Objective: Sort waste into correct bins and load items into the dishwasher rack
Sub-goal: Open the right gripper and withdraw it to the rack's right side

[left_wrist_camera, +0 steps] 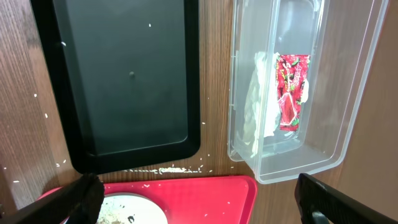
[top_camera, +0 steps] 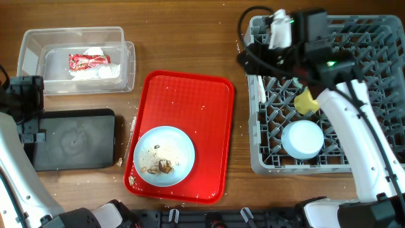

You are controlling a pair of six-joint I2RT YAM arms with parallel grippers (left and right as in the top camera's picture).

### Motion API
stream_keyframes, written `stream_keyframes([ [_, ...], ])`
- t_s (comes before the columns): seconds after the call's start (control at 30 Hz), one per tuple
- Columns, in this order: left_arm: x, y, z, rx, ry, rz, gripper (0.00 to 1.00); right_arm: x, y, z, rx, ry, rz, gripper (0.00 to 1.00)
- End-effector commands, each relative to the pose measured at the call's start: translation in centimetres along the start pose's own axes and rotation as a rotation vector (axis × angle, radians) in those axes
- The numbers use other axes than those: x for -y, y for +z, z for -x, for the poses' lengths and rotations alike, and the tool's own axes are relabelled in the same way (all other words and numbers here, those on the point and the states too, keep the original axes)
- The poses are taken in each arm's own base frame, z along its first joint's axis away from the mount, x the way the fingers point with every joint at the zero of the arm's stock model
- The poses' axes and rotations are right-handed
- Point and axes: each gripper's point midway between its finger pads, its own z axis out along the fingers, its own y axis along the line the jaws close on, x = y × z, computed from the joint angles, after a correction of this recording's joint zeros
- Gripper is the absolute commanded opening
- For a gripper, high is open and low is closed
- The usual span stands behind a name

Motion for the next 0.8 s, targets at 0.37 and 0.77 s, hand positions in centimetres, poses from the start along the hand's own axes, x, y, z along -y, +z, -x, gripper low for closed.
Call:
stream_keyframes([
  [0.37,-0.2,0.1,0.3,0.012,0.006,0.01,1.0,-8.6,5.6,-7.5,-0.191,-0.053,0.003,0.82],
  [0.77,-0.2,0.1,0.3,0.012,0.006,0.01,1.0,14.0,-11.0,2.8,0.216,0.388,-0.534,1.0],
])
